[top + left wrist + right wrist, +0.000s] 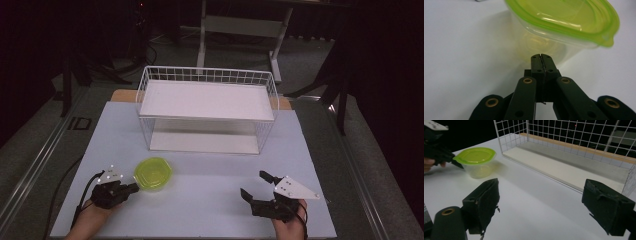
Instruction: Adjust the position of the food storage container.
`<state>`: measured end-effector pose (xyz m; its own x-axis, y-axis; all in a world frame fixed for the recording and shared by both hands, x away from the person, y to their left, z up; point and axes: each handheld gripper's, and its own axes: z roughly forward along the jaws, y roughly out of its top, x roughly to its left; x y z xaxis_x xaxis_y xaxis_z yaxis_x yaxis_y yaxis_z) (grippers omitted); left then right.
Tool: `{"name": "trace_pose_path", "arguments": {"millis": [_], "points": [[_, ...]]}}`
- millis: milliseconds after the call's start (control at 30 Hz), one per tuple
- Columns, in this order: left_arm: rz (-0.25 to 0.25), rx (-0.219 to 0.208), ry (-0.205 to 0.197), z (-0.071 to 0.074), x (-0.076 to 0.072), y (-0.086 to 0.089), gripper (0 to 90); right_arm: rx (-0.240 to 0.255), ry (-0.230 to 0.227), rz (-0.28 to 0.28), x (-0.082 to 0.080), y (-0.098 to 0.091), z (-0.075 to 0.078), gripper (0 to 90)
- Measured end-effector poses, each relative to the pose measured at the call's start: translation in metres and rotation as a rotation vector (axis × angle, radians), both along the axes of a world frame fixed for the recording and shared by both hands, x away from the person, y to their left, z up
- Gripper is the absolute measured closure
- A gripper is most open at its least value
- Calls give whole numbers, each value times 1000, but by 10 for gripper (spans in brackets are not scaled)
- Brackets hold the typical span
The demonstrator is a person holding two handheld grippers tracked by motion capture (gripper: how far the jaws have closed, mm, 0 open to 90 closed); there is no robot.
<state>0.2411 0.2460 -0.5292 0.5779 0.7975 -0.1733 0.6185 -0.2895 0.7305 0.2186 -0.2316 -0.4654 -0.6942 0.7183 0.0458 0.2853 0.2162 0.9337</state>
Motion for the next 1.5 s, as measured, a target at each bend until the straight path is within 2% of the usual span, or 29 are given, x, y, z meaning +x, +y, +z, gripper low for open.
{"name": "trace_pose_path", "arguments": {"millis": [100,133,200,333,367,433,533,700,867,967,1167,1500], "points": [[4,15,-8,0,7,-2,900,-1,5,0,0,0,0,143],[3,4,-1,-1,10,-3,900,-4,4,0,0,-1,0,144],[10,15,-2,-2,14,-5,900,-3,3,2,0,-1,0,144],[0,4,0,-2,23,-13,900,-5,3,3,0,0,-1,144],[-7,-12,1,-2,24,-15,900,-5,6,6,0,1,-1,144],[-20,-6,2,-1,27,-18,900,-10,10,11,1,1,-1,144],[-7,3,9,-2,31,-17,900,-12,15,12,1,1,-2,144],[37,-7,36,-4,31,-10,900,-20,19,15,2,2,-3,145],[30,-30,18,2,31,-10,900,-20,22,10,2,2,-3,144],[11,-14,11,2,34,-17,900,-26,22,12,3,3,-3,145],[-6,-18,28,-2,45,-36,900,-42,28,14,4,5,-5,149],[-66,-16,17,-4,65,-80,900,-42,30,20,4,6,-5,149]]}}
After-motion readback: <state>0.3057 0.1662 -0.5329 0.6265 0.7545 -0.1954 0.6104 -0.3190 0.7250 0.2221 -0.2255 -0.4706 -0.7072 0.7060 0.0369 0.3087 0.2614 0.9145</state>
